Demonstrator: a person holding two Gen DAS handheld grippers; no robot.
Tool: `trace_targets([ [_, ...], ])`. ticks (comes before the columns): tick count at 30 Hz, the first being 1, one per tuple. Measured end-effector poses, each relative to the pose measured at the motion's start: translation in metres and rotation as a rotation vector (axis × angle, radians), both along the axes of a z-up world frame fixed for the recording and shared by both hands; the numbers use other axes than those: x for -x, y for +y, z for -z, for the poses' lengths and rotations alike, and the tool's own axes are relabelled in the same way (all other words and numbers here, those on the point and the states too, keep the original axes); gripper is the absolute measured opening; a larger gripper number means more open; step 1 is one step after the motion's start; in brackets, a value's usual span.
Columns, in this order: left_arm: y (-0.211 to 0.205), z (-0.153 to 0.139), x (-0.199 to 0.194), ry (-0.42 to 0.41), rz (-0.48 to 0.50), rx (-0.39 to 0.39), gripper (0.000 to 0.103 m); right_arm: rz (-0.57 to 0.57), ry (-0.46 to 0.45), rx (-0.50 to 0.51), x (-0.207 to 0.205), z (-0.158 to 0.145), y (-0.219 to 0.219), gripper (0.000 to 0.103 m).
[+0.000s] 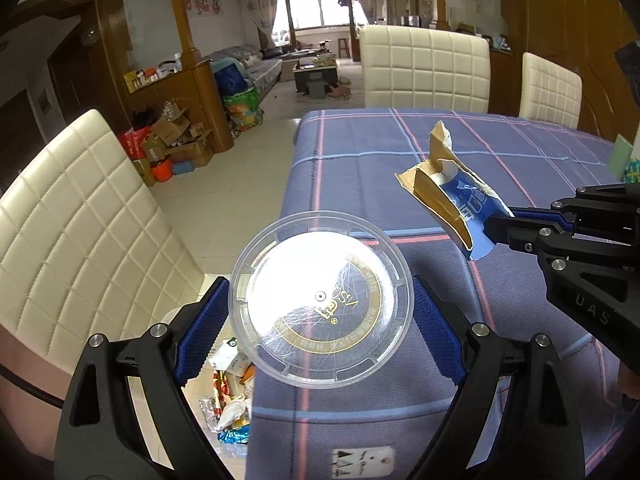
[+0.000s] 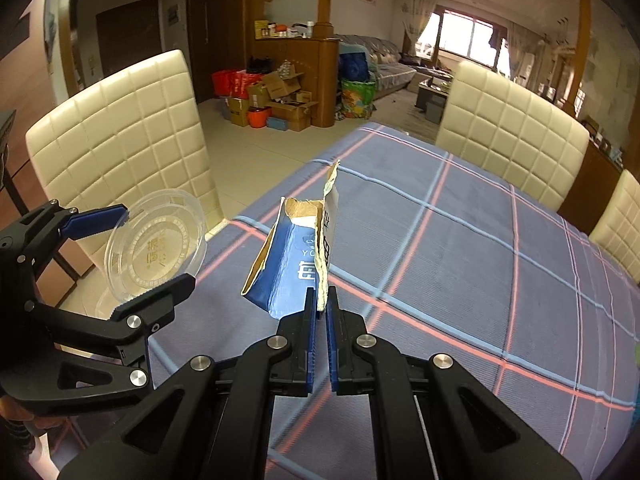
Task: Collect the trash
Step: 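Carry the lid and carton to the bin and release the lid from the left tool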
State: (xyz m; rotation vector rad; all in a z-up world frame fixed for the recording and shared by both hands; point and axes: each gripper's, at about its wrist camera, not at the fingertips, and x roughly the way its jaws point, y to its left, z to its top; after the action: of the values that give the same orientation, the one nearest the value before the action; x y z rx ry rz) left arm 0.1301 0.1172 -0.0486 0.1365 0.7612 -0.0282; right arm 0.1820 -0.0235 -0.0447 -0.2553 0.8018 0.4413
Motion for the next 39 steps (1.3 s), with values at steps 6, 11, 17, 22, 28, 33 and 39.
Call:
trace_targets([
  [6, 0.023, -0.006, 0.017, -0.027, -0.040, 0.002, 0.088, -0.045, -0.021, 0.021, 0.014, -0.004, 0.026, 0.005],
  [11, 0.043, -0.008, 0.029, -0.039, -0.074, 0.002, 0.088, -0.078, -0.030, 0.033, 0.023, -0.005, 0.047, 0.005],
  [17, 0.068, -0.008, 0.043, -0.047, -0.121, 0.004, 0.088, -0.107, -0.029, 0.042, 0.026, -0.003, 0.066, 0.005],
  [22, 0.083, -0.007, 0.046, -0.048, -0.148, 0.007, 0.088, -0.133, -0.031, 0.051, 0.028, -0.002, 0.082, 0.005],
  [28, 0.100, 0.000, 0.050, -0.038, -0.182, 0.011, 0.088, -0.163, -0.027, 0.062, 0.029, 0.003, 0.102, 0.005],
  [33, 0.111, 0.006, 0.048, -0.007, -0.186, 0.029, 0.090, -0.183, -0.030, 0.072, 0.029, 0.006, 0.115, 0.005],
  [39, 0.130, 0.017, 0.044, 0.027, -0.240, 0.065, 0.100, -0.185, -0.019, 0.083, 0.025, 0.012, 0.122, 0.005],
])
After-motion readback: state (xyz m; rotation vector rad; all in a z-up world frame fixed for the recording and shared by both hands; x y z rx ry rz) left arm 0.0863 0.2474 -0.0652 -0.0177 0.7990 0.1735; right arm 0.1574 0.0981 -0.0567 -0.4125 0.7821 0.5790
